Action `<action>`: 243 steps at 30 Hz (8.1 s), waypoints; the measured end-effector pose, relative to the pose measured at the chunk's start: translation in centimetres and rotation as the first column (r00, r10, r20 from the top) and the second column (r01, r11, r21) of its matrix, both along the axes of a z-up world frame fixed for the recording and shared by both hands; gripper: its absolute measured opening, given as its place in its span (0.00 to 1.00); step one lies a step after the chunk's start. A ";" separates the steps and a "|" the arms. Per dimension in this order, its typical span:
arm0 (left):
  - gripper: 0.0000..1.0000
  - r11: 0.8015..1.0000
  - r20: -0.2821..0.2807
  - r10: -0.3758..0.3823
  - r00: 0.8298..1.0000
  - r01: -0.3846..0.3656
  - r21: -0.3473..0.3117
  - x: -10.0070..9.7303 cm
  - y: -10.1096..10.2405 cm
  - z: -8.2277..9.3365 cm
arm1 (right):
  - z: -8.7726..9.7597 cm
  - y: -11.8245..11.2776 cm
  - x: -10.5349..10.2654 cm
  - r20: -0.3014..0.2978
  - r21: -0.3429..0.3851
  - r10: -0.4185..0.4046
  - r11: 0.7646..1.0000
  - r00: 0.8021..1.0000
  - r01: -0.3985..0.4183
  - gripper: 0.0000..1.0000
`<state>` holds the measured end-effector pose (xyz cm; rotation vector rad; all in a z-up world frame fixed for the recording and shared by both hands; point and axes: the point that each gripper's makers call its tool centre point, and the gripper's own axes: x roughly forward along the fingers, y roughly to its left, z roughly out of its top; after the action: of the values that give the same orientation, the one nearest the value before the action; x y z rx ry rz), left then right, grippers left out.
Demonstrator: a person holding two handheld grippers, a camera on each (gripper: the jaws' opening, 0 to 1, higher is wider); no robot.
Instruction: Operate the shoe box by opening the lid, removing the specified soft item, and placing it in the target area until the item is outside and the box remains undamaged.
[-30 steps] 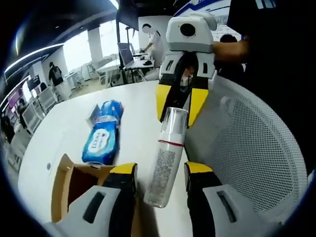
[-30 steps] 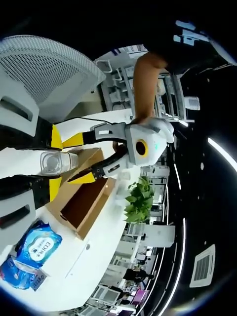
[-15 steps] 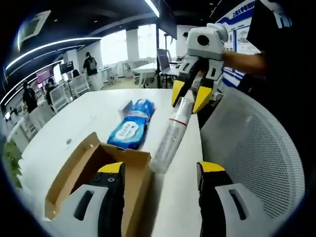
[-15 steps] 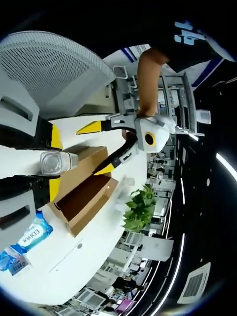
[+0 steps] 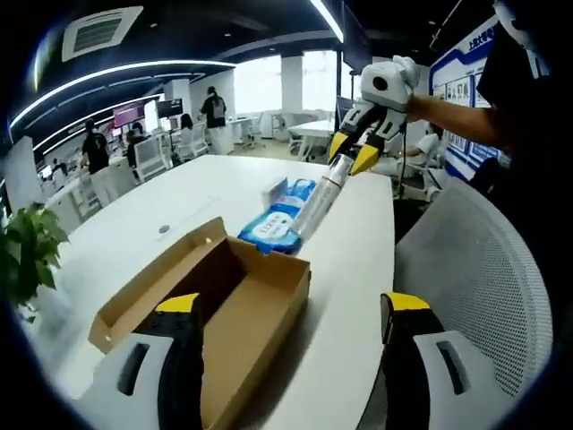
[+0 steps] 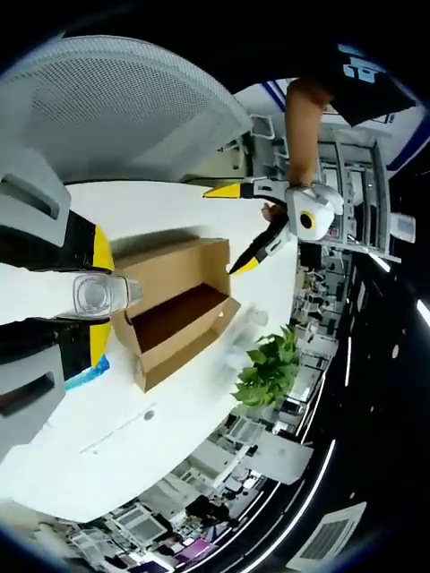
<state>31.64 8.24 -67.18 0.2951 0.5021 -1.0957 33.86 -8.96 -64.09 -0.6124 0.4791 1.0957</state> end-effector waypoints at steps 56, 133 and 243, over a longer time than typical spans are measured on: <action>0.98 0.959 -0.027 0.283 0.959 -0.283 0.029 0.2 7.0 -1.1 | -8.5 -7.0 18.4 -0.068 -0.431 0.085 0.896 0.994 -0.106 0.14; 0.42 0.766 -0.103 0.643 0.759 -0.636 0.092 1.9 15.2 -6.7 | -8.6 -4.3 23.3 -0.133 -0.336 -0.013 0.941 0.991 -0.032 0.34; 0.03 0.525 -0.248 0.837 0.487 -0.844 0.112 4.3 17.7 -9.9 | -9.3 6.7 25.4 -0.456 0.106 -0.587 0.711 0.669 0.695 0.00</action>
<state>35.89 25.90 -77.05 -0.1552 0.7711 -0.1394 59.29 -2.24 -73.34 0.0633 0.8071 0.5571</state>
